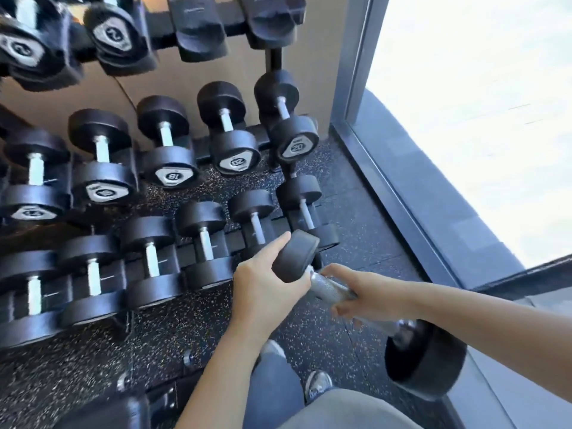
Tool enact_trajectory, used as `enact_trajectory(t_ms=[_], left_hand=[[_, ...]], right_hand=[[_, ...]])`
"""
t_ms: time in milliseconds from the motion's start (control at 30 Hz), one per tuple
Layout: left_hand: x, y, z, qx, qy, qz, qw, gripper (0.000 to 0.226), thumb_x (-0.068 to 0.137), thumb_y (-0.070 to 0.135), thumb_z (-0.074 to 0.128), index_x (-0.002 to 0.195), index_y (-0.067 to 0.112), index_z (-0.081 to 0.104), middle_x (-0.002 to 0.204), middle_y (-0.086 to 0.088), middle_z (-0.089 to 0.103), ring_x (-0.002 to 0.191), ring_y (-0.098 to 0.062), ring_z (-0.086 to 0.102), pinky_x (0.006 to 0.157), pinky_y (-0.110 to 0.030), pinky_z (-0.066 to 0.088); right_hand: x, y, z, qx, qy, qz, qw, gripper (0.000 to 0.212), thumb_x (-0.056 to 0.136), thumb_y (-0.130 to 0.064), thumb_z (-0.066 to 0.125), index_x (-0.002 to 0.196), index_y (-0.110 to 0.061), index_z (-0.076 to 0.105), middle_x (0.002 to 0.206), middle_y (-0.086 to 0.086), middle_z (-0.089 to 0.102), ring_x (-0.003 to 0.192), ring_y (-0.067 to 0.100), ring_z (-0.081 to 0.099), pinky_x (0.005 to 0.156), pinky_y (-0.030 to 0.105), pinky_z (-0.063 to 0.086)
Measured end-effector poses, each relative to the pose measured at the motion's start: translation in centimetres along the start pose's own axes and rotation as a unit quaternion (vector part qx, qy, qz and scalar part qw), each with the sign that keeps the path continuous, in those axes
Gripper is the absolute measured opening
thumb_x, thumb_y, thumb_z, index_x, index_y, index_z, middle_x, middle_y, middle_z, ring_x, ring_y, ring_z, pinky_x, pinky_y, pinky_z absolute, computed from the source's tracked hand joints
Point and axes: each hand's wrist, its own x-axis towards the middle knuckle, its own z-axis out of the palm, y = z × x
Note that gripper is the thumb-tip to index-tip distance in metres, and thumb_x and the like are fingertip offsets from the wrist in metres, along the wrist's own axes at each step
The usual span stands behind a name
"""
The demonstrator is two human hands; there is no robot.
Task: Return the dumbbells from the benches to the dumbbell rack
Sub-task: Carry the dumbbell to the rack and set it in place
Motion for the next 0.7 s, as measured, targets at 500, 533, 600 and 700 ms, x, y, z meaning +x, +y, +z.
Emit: enact_trajectory(t_ms=[500,533,600,700], left_hand=[[17.7,-4.3,-1.8,-0.019,-0.084,0.015,0.996,0.063,0.063,0.026,0.080,0.122,0.021,0.058,0.118,0.007,0.063,0.103,0.004,0.051,0.090,-0.009,0.036],[19.2,-4.9,-2.3,-0.020,-0.090,0.016,0.996,0.063,0.063,0.025,0.080,0.122,0.020,0.058,0.118,0.006,0.063,0.103,0.005,0.051,0.089,-0.009,0.036],[22.0,-5.8,-3.5,-0.024,-0.098,0.021,0.995,0.063,0.062,0.023,0.080,0.121,0.019,0.058,0.117,0.007,0.063,0.102,0.006,0.050,0.088,-0.005,0.035],[25.8,-6.9,-4.9,-0.037,-0.108,0.034,0.993,0.061,0.062,0.020,0.080,0.120,0.016,0.059,0.119,0.006,0.062,0.106,0.003,0.052,0.092,-0.009,0.036]], right_hand=[[12.0,-4.3,-9.3,0.038,0.024,0.040,0.998,0.058,0.091,-0.029,0.056,0.139,-0.037,0.024,0.119,0.000,0.057,0.104,0.019,0.058,0.092,0.033,0.044],[13.0,-5.0,-10.0,0.038,0.024,0.043,0.998,0.059,0.091,-0.029,0.055,0.140,-0.037,0.023,0.121,0.001,0.057,0.105,0.020,0.058,0.091,0.032,0.043],[15.1,-6.5,-11.2,0.040,0.022,0.049,0.998,0.059,0.091,-0.029,0.054,0.140,-0.037,0.022,0.122,0.002,0.058,0.105,0.019,0.059,0.088,0.030,0.044],[17.8,-8.2,-12.7,0.066,0.030,0.051,0.996,0.057,0.092,-0.026,0.053,0.138,-0.038,0.024,0.115,0.003,0.063,0.099,0.019,0.063,0.080,0.027,0.046]])
